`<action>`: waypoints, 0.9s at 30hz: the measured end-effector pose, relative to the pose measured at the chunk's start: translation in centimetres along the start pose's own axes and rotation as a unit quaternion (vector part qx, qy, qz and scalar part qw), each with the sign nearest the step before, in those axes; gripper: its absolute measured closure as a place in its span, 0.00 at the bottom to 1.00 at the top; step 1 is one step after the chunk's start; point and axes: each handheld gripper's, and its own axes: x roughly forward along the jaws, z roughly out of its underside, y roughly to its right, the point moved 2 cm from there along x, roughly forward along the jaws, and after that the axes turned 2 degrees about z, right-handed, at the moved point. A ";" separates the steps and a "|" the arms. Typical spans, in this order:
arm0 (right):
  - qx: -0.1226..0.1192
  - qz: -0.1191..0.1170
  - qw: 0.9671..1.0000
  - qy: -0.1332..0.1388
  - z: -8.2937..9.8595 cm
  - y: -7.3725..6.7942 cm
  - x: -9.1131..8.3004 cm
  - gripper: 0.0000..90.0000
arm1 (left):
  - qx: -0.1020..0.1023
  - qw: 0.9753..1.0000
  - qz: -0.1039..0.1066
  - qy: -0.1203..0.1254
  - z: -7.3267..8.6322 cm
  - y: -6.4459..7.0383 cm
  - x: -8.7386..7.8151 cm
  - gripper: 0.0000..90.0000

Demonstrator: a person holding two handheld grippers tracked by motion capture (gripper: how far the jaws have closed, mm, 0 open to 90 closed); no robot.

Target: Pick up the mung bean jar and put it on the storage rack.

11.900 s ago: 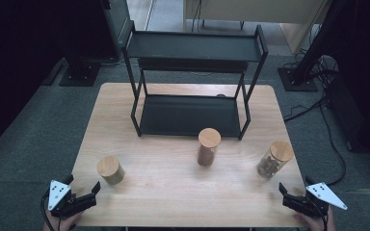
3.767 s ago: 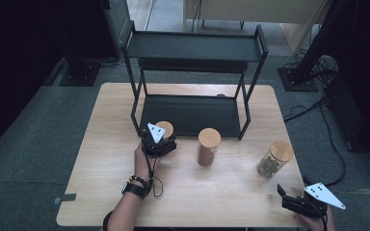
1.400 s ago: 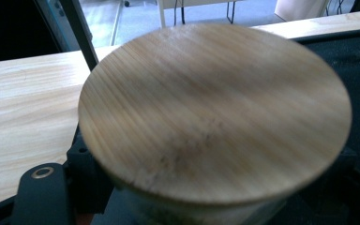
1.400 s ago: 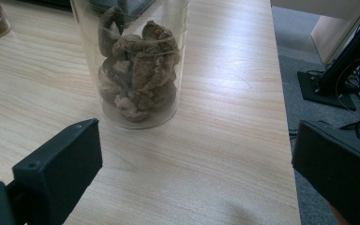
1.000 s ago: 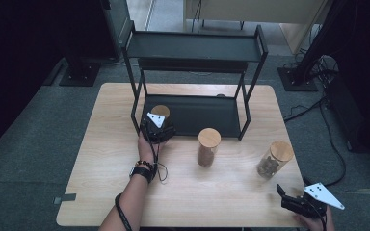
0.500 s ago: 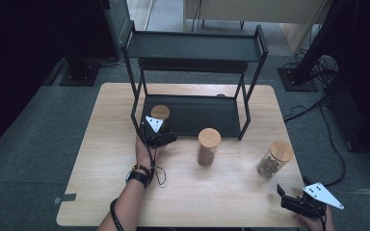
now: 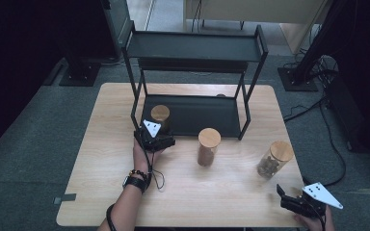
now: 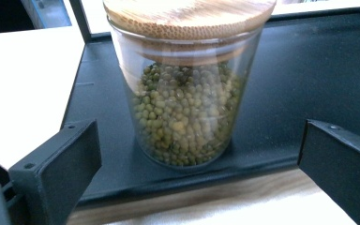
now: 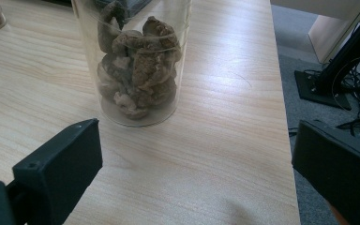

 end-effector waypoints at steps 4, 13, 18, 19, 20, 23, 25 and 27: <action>0.000 0.002 1.000 0.000 0.0 0.0 0.0 0.02 | -0.001 1.000 0.000 -0.002 0.2 -0.2 -0.4 0.00; 0.000 0.004 1.000 -0.001 0.0 0.0 0.0 0.02 | 0.000 1.000 -0.001 0.002 0.6 -0.2 -1.1 0.00; 0.000 0.005 1.000 -0.002 0.0 -0.1 0.0 0.02 | -0.001 1.000 0.001 0.002 0.8 -0.4 -1.5 0.00; 0.000 0.005 1.000 -0.002 0.0 -0.1 0.0 0.02 | 0.000 1.000 0.001 0.002 0.8 -0.4 -1.6 0.00; 0.000 0.005 1.000 -0.002 0.0 -0.1 0.0 0.02 | -0.001 1.000 0.002 0.002 0.8 -0.4 -1.7 0.00; -0.001 0.006 1.000 -0.002 0.0 -0.1 0.0 0.02 | -0.003 1.000 0.006 0.003 1.0 -0.4 -2.0 0.00; -0.001 0.006 1.000 -0.001 0.0 -0.1 0.0 0.02 | -0.003 1.000 0.008 0.003 1.1 -0.5 -2.2 0.00; -0.002 0.006 1.000 -0.002 0.0 -0.1 0.0 0.02 | -0.002 1.000 0.009 0.002 1.2 -0.6 -2.3 0.00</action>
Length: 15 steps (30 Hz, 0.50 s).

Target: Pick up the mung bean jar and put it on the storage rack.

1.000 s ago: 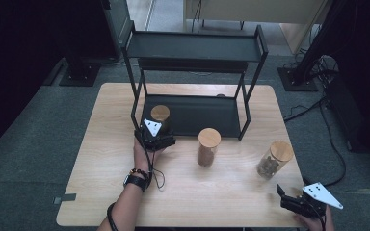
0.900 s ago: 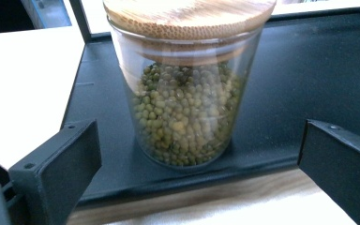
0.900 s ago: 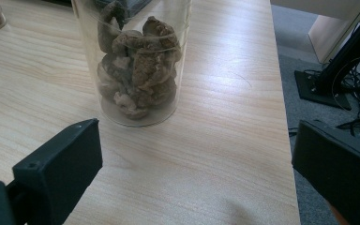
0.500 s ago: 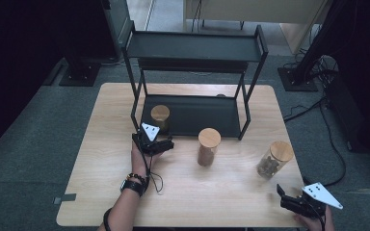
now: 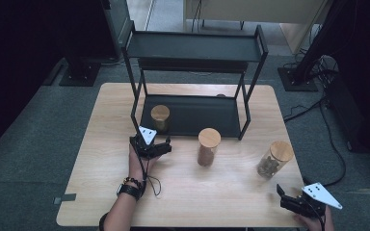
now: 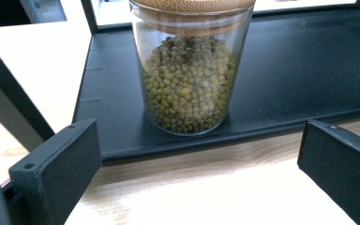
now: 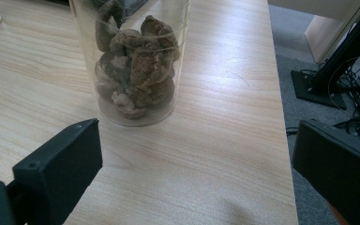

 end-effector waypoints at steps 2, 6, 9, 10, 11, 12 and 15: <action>0.000 0.000 1.000 0.000 0.0 0.0 0.0 0.02 | 0.001 1.000 -0.001 0.000 0.1 0.0 -0.1 0.00; 0.000 0.001 1.000 0.000 0.0 0.0 0.0 0.02 | 0.002 1.000 0.001 0.002 0.2 0.0 -0.5 0.00; -0.001 0.001 1.000 -0.001 0.0 0.0 0.0 0.02 | 0.001 1.000 0.004 0.003 0.4 0.0 -0.8 0.00; -0.001 0.001 1.000 -0.002 0.0 0.0 0.0 0.02 | 0.001 1.000 0.005 0.003 0.4 0.0 -0.9 0.00; -0.001 0.001 1.000 -0.001 0.0 0.0 0.0 0.02 | 0.001 1.000 0.006 0.004 0.5 -0.1 -1.0 0.00; -0.001 0.001 1.000 -0.001 0.0 0.0 0.0 0.02 | 0.002 1.000 0.007 0.004 0.5 -0.1 -1.1 0.00; -0.002 0.002 1.000 -0.001 0.0 0.0 0.0 0.02 | 0.002 1.000 0.008 0.004 0.6 -0.1 -1.3 0.00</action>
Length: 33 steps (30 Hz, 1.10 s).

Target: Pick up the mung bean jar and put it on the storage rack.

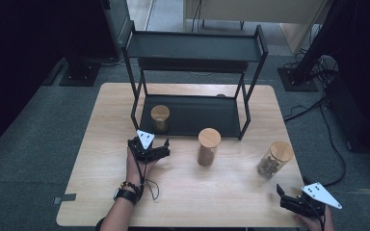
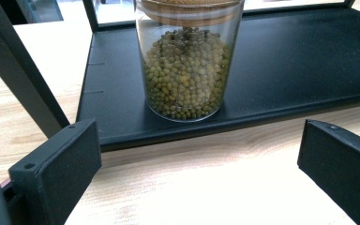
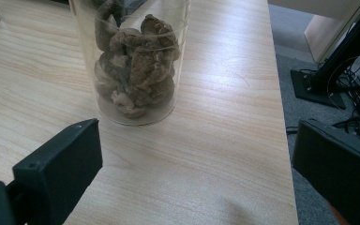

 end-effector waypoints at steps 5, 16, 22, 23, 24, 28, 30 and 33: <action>0.000 0.000 1.000 -0.001 0.0 0.0 0.0 0.02 | 0.001 1.000 0.000 0.002 0.2 0.0 -0.4 0.00; -0.001 0.002 1.000 -0.001 0.0 0.0 0.0 0.02 | -0.005 1.000 0.004 0.004 0.5 -0.2 -1.1 0.00; 0.006 0.003 1.000 -0.002 0.0 0.1 0.1 0.02 | -0.007 1.000 0.008 0.002 0.6 -0.4 -1.3 0.00; 0.007 0.003 1.000 -0.004 0.0 0.1 0.1 0.02 | -0.006 1.000 0.009 0.001 0.7 -0.4 -1.4 0.00; 0.007 0.003 1.000 -0.004 0.0 0.1 0.1 0.02 | -0.006 1.000 0.009 0.001 0.7 -0.4 -1.4 0.00; 0.009 0.007 1.000 -0.001 0.0 0.1 0.1 0.02 | -0.004 1.000 0.018 0.002 0.9 -0.6 -1.9 0.00; 0.009 0.007 1.000 -0.001 0.0 0.1 0.1 0.02 | -0.003 1.000 0.021 0.003 1.0 -0.6 -2.1 0.00; 0.010 0.008 1.000 0.000 0.0 0.2 0.1 0.02 | -0.001 1.000 0.019 0.005 1.1 -0.6 -2.3 0.00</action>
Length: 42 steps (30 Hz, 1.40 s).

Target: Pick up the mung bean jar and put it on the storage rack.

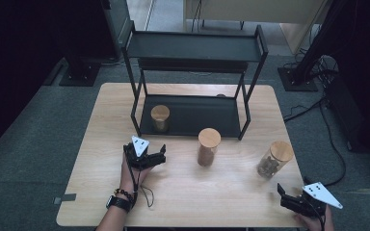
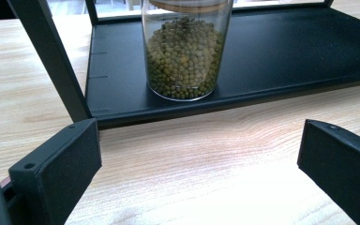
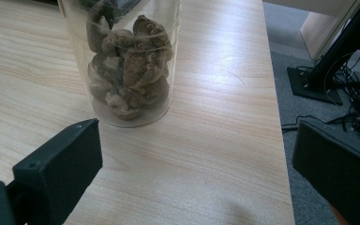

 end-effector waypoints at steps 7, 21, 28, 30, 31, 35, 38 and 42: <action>0.008 0.004 1.000 0.000 0.0 0.1 0.0 0.02 | -0.001 1.000 0.002 0.001 0.1 0.0 -0.3 0.00; 0.008 0.002 1.000 0.001 0.0 0.1 0.0 0.02 | 0.018 1.000 0.002 -0.006 0.5 -0.1 -1.1 0.00; 0.007 0.005 1.000 -0.001 0.0 0.0 0.1 0.02 | 0.014 1.000 0.006 -0.005 0.6 -0.3 -1.3 0.00; 0.006 0.006 1.000 -0.001 0.0 0.0 0.1 0.02 | 0.014 1.000 0.005 -0.006 0.7 -0.3 -1.4 0.00; 0.006 0.007 1.000 -0.001 0.0 0.0 0.1 0.02 | 0.012 1.000 0.005 -0.005 0.7 -0.3 -1.4 0.00; 0.006 0.008 1.000 0.000 0.0 0.0 0.1 0.02 | 0.008 1.000 0.006 -0.006 0.8 -0.5 -1.7 0.00; 0.006 0.008 1.000 0.000 0.0 0.0 0.1 0.02 | 0.011 1.000 -0.002 -0.009 0.9 -0.6 -1.9 0.00; 0.006 0.010 1.000 0.000 0.0 0.0 0.1 0.02 | 0.008 1.000 -0.002 -0.014 1.1 -1.1 -2.3 0.00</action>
